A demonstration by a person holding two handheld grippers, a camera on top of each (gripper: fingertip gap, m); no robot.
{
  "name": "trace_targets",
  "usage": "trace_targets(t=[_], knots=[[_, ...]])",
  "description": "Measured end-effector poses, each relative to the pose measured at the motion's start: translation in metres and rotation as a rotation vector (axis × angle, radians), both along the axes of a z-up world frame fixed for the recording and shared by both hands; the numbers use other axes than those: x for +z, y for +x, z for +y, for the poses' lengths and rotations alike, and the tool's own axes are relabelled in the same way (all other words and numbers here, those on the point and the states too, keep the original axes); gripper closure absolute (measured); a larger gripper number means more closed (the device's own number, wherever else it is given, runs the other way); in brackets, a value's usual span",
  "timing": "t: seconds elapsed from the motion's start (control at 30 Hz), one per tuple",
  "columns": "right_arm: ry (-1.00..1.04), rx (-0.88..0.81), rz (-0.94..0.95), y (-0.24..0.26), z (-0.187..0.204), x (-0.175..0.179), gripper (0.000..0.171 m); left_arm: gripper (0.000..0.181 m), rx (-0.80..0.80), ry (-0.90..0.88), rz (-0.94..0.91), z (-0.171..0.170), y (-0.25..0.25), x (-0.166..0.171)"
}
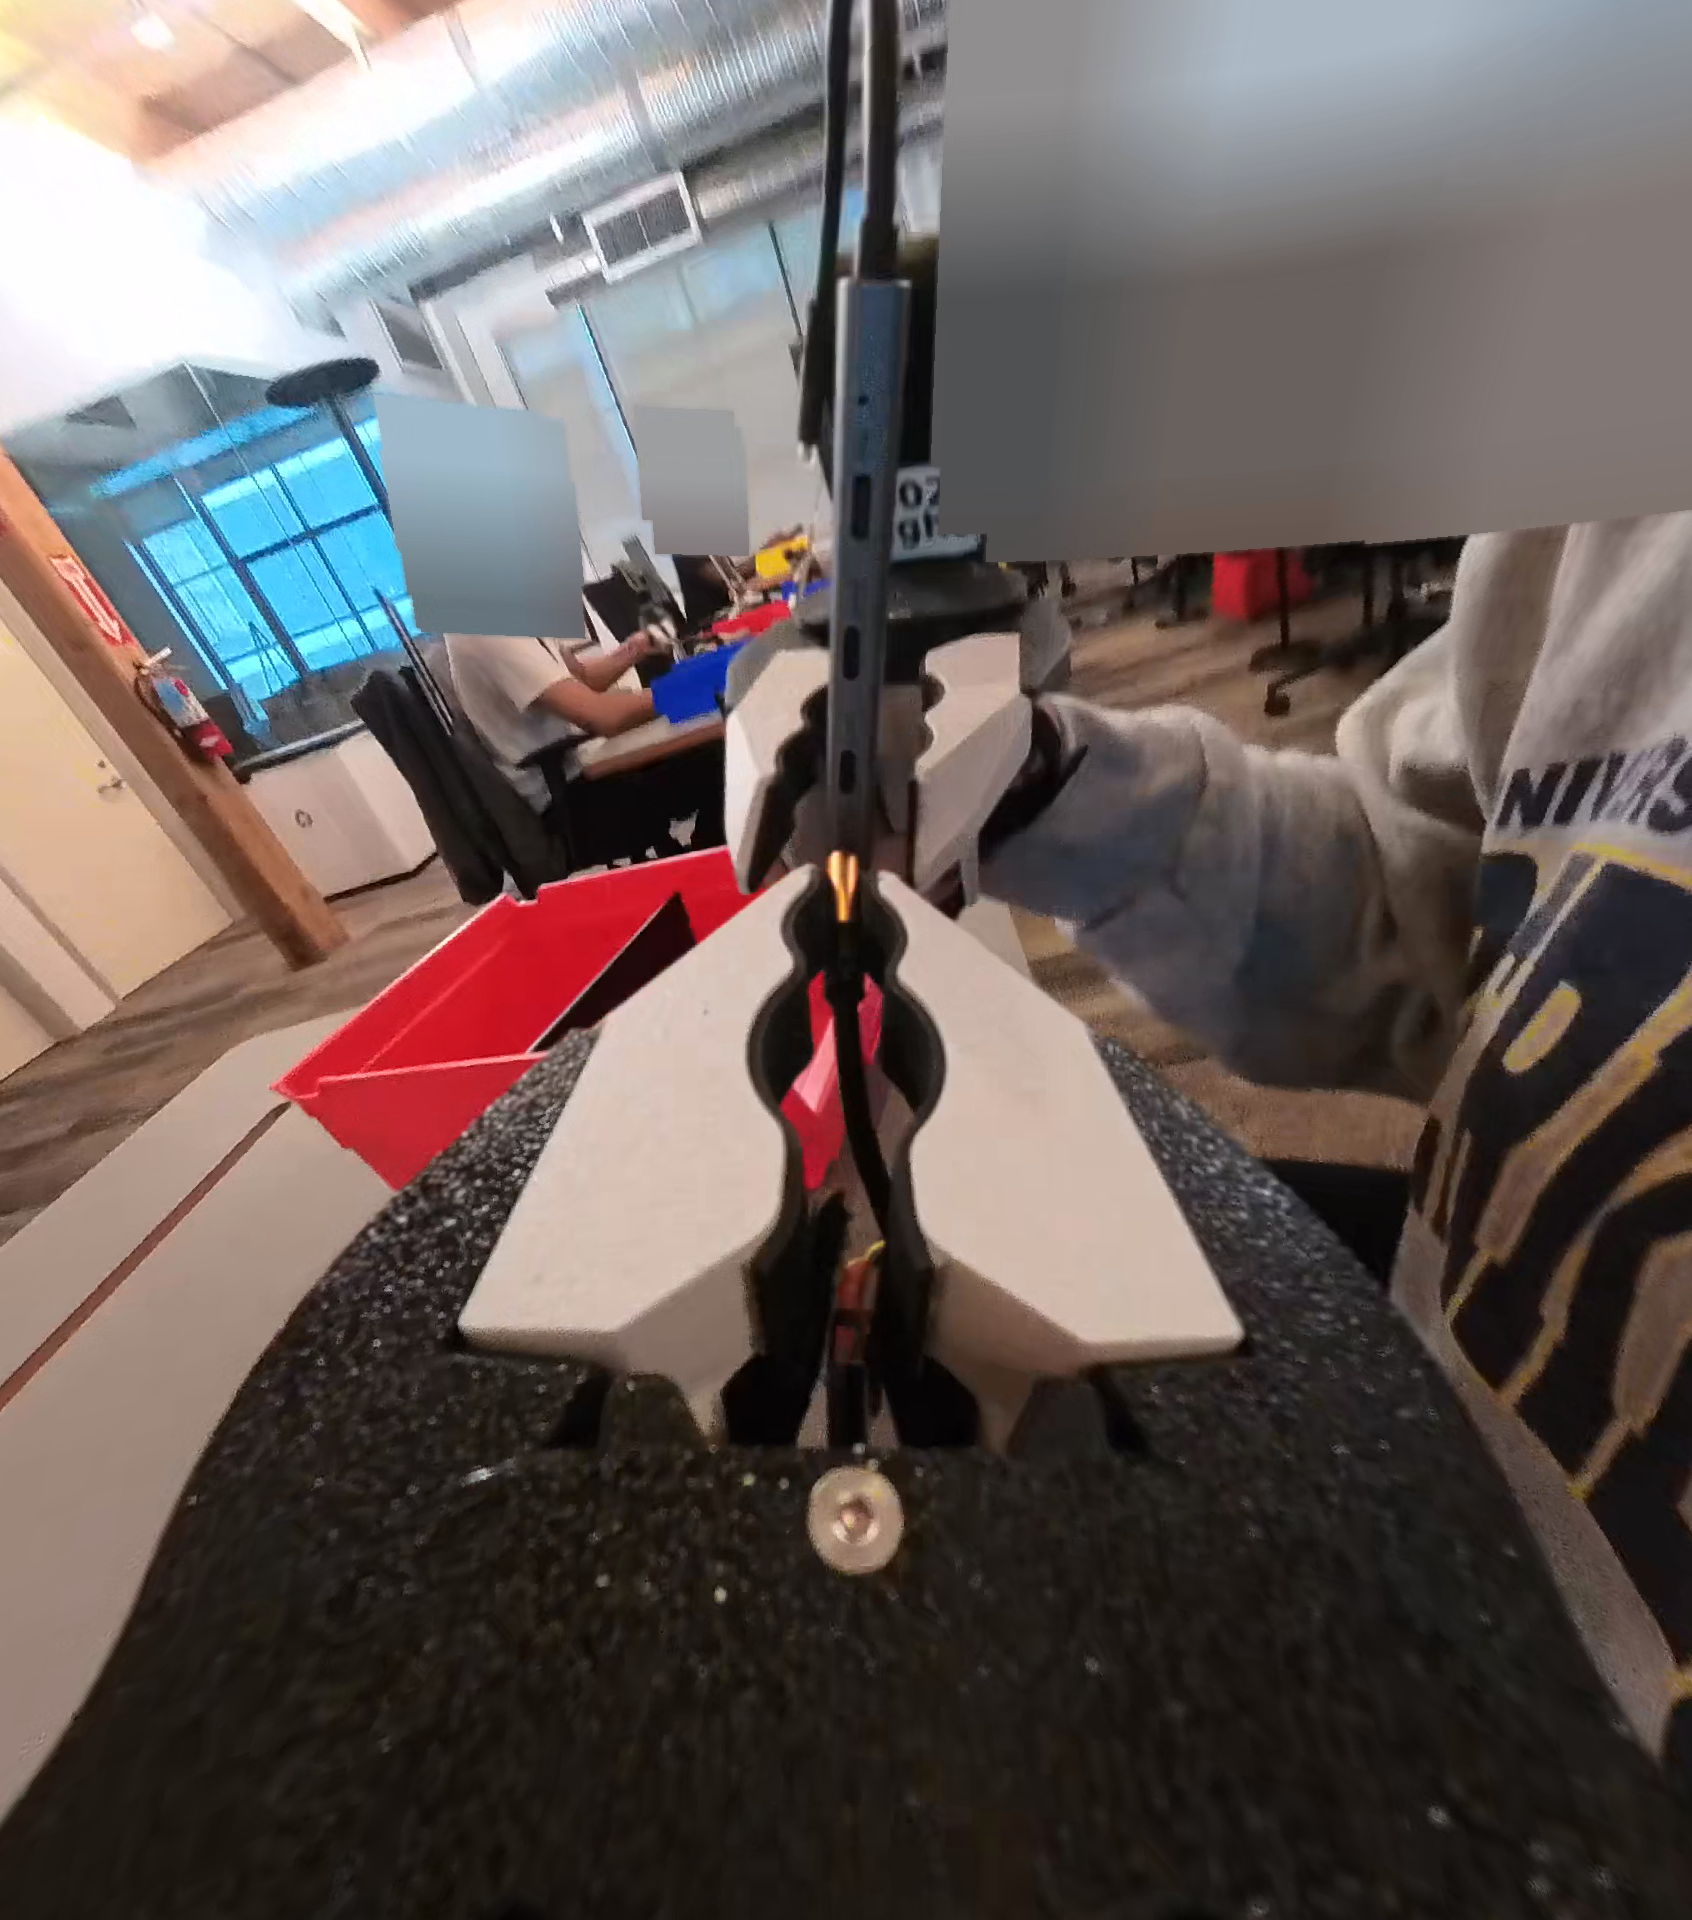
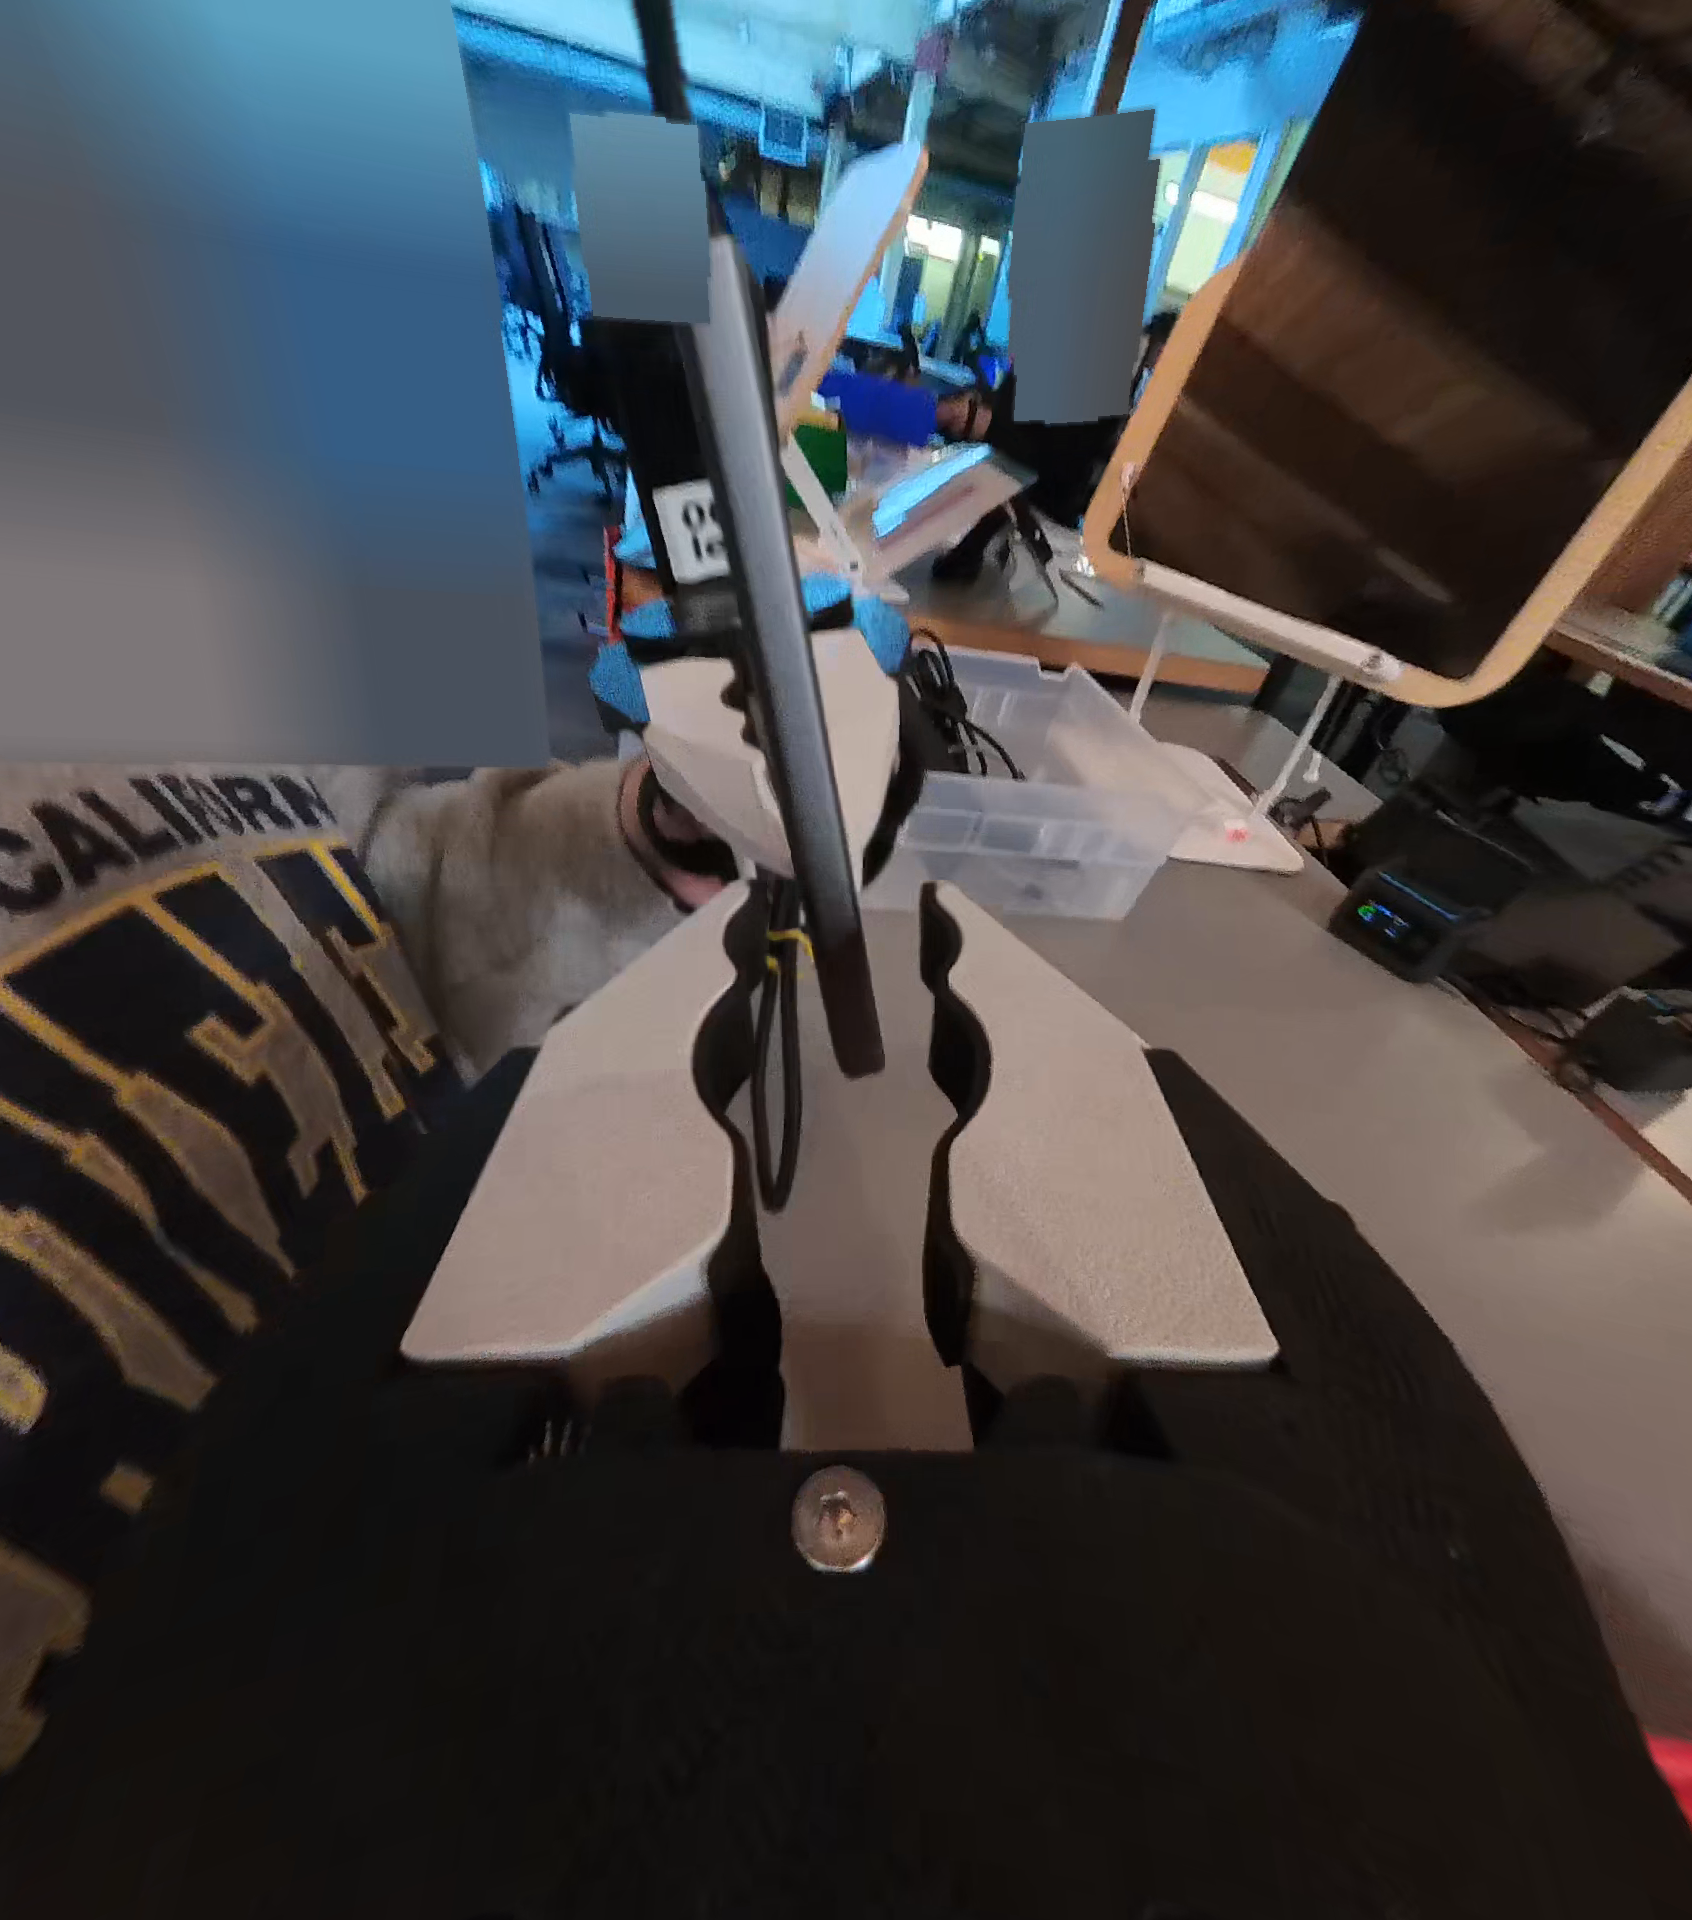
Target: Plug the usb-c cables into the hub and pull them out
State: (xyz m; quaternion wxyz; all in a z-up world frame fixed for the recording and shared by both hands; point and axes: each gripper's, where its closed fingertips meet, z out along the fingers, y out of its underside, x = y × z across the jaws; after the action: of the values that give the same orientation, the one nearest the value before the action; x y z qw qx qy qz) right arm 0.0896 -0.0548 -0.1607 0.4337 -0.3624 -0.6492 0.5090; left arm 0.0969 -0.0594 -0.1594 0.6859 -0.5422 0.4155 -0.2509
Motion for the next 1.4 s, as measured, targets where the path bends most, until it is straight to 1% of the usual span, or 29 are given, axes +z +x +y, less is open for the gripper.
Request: trace_targets(t=[0.07,0.1,0.2,0.3,0.33,0.37,0.4,0.43,0.47,0.5,0.53,0.6,0.67,0.73,0.8,0.87,0.93,0.97,1.03,1.07,1.13,1.17,1.2,1.23,1.27,1.33,1.37,1.4], knots=[[-0.017,0.016,0.043,-0.004,-0.002,0.004,0.158,0.178,-0.003,-0.014,-0.025,0.003,0.001,0.000],[-0.018,0.013,0.056,-0.004,-0.002,0.005,0.162,0.178,0.005,-0.009,-0.041,0.005,-0.001,0.002],[0.025,0.034,0.037,-0.003,-0.004,0.001,0.164,0.178,-0.036,-0.048,-0.057,0.002,0.000,-0.001],[0.091,0.089,-0.060,0.006,-0.009,-0.017,0.164,0.178,-0.057,-0.077,0.086,-0.003,0.007,-0.017],[0.097,0.068,-0.065,0.012,-0.002,-0.016,0.161,0.178,-0.029,-0.084,0.134,-0.003,0.002,-0.022],[0.078,0.018,-0.030,0.024,0.012,-0.006,0.164,0.178,0.029,-0.083,0.129,-0.001,-0.017,-0.020],[0.053,-0.050,0.029,0.039,0.029,0.010,0.166,0.178,0.067,-0.088,0.063,-0.004,-0.041,-0.011],[0.048,-0.139,0.077,0.054,0.048,0.023,0.165,0.178,0.117,-0.091,0.007,-0.006,-0.063,-0.004],[0.070,-0.254,0.094,0.066,0.067,0.029,0.164,0.178,0.193,-0.101,0.017,-0.005,-0.080,-0.006],[0.111,-0.375,0.068,0.074,0.089,0.029,0.164,0.178,0.253,-0.112,0.050,-0.002,-0.088,-0.011],[0.158,-0.498,-0.006,0.079,0.114,0.021,0.164,0.178,0.275,-0.127,0.069,0.000,-0.087,-0.014],[0.268,-0.748,-0.226,0.094,0.176,-0.003,0.164,0.178,0.286,-0.152,0.091,0.005,-0.079,-0.021],[0.346,-0.892,-0.469,0.110,0.236,-0.027,0.164,0.178,0.284,-0.165,0.098,0.012,-0.072,-0.027],[0.355,-0.930,-0.696,0.121,0.284,-0.054,0.164,0.178,0.283,-0.178,0.046,0.017,-0.069,-0.025],[0.381,-0.937,-0.869,0.129,0.322,-0.077,0.163,0.178,0.276,-0.190,-0.015,0.021,-0.068,-0.021],[0.368,-0.897,-1.022,0.134,0.342,-0.101,0.163,0.178,0.299,-0.200,-0.066,0.028,-0.070,-0.019],[0.379,-0.877,-1.087,0.132,0.354,-0.116,0.163,0.178,0.317,-0.201,-0.102,0.032,-0.072,-0.017],[0.369,-0.873,-1.096,0.129,0.356,-0.120,0.155,0.178,0.321,-0.203,-0.110,0.034,-0.073,-0.017],[0.323,-0.892,-1.113,0.127,0.357,-0.122,0.117,0.178,0.336,-0.208,-0.128,0.038,-0.076,-0.017],[0.312,-0.924,-1.106,0.128,0.357,-0.118,0.105,0.178,0.331,-0.207,-0.137,0.039,-0.076,-0.016],[0.337,-1.005,-1.034,0.131,0.352,-0.095,0.103,0.178,0.329,-0.203,-0.166,0.040,-0.079,-0.013],[0.357,-1.041,-0.958,0.128,0.345,-0.078,0.103,0.178,0.318,-0.195,-0.188,0.040,-0.080,-0.010],[0.354,-1.042,-0.853,0.117,0.328,-0.060,0.106,0.178,0.294,-0.187,-0.219,0.039,-0.080,-0.006],[0.324,-0.983,-0.717,0.097,0.301,-0.042,0.109,0.178,0.270,-0.173,-0.263,0.038,-0.080,-0.001],[0.275,-0.860,-0.567,0.068,0.263,-0.027,0.112,0.178,0.235,-0.154,-0.317,0.036,-0.081,0.005],[0.154,-0.520,-0.302,0.012,0.164,-0.002,0.118,0.178,0.156,-0.121,-0.440,0.033,-0.081,0.018],[0.096,-0.369,-0.231,-0.007,0.118,0.002,0.118,0.178,0.099,-0.117,-0.491,0.031,-0.079,0.023],[0.051,-0.252,-0.214,-0.022,0.080,-0.002,0.115,0.178,0.050,-0.127,-0.529,0.031,-0.077,0.026]])
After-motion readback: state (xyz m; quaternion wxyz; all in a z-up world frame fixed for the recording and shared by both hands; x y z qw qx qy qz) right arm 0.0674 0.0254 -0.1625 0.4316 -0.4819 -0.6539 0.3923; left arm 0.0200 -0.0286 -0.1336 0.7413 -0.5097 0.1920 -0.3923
